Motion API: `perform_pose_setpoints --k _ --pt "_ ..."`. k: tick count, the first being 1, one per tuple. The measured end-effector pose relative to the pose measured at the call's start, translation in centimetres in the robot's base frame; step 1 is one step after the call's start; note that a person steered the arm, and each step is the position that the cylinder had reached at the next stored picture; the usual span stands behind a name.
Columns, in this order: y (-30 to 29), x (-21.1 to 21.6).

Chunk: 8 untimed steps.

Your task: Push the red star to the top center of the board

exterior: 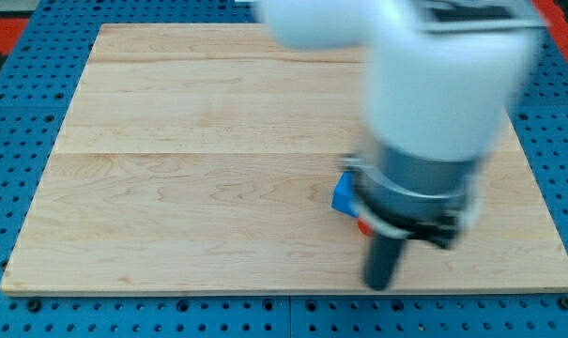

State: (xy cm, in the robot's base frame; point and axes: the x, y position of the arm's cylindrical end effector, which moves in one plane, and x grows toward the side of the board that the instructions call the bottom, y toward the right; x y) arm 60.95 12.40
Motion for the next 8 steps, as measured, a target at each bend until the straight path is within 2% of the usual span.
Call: perform_pose_setpoints --k 1,2,3,6,8 --pt "7.2 -1.0" --pt "8.1 -5.0" --pt "7.6 -8.6" --pt "-3.3 -16.5" --pt "-3.4 -20.3"
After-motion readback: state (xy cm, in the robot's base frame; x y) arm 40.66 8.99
